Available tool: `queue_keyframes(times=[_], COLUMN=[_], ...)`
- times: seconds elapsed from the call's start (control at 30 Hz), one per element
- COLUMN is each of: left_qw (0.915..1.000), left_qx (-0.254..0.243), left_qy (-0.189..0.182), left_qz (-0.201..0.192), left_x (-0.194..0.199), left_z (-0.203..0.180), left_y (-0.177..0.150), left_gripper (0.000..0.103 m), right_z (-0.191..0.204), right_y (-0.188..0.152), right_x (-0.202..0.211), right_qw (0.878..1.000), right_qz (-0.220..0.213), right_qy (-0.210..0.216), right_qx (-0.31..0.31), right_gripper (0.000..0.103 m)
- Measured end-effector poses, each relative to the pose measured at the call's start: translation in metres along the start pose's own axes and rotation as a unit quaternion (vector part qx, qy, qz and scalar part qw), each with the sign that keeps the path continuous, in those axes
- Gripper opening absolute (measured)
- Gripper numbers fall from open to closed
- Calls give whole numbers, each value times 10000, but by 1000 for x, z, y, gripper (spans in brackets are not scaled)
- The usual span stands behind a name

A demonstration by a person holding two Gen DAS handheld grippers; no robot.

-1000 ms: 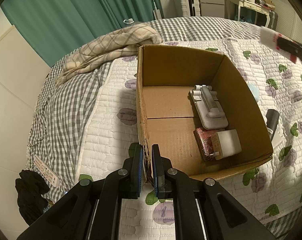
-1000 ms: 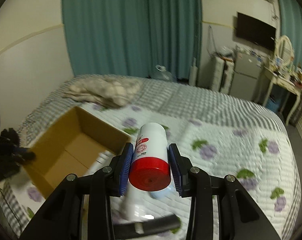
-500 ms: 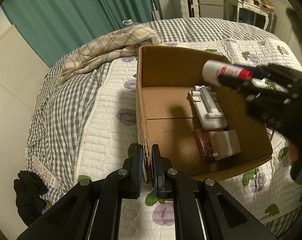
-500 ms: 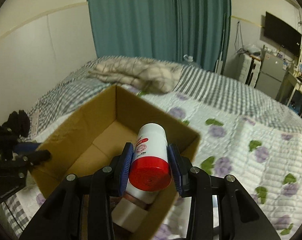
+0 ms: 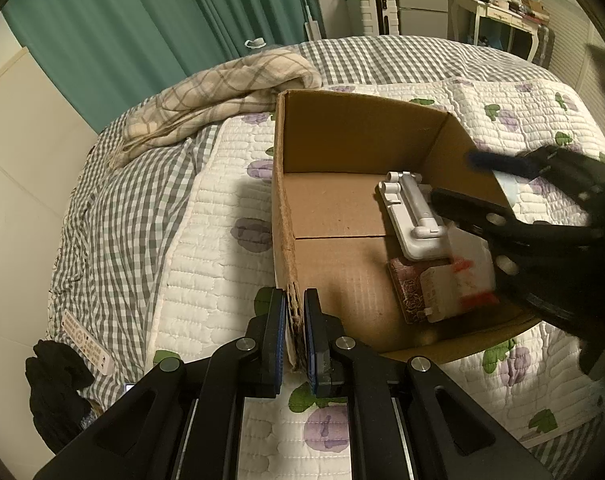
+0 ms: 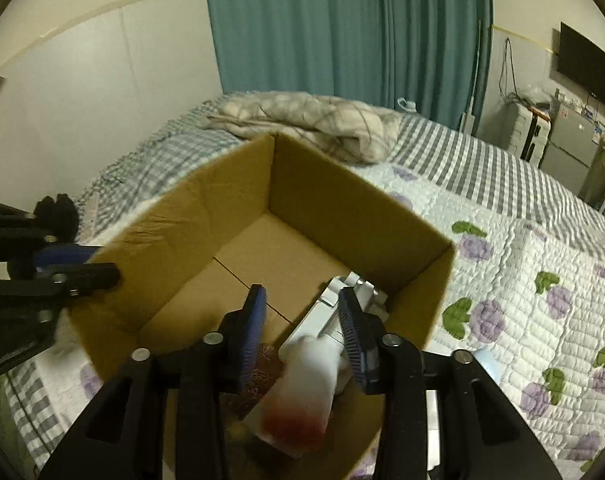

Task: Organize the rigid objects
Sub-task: 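Carry the red-capped bottle into the box and open the right gripper, then reach the right gripper to the light blue earbud case and grasp it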

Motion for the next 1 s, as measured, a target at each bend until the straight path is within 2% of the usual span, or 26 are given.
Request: queue_keyframes(times=[0.03,0.2,0.33,0.6,0.73,0.87,1.0], left_qw=[10000,10000,10000,10000,10000,9999,9999], left_qx=[2,5,-3,14,11,-7,-16], left_qy=[12,10,33,40,55,82,112], left_qz=[10,16,25,35,46,64,82], left_x=[0,-1,-1,0,1,1,1], left_z=[0,0,0,-1,0,-1,-1], left_y=[1,2,1,0,-1,0,0], left_gripper=[8,8,8,8,8,8,8], right_z=[-2,-28,-62,-113,-135,-155,-165], right_y=[3,20,33,45,34,9,-22], right_x=[7,49,77,103,93,60,28], right_qw=[9999,9980,9944,9895,9880,9878,9889], right_qz=[-114,-610,-889,-1014,-951,-623,-255], right_qy=[-26,-182,-555,-987,-1166,-1328,-1295], right_qx=[-7,-54,-143,-288,-345,-518,-679], right_gripper=[73,84,86,86,86,86,86])
Point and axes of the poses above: each gripper's, at about its wrist camera, not at the fingertips, and x roughly against the way its jaws point, z to its left, y to its top, the point moved 4 cm from there along -x, roughly the way its jaws point, and after that the axes turned 11 degrees about -x, right-handed, at the moved point
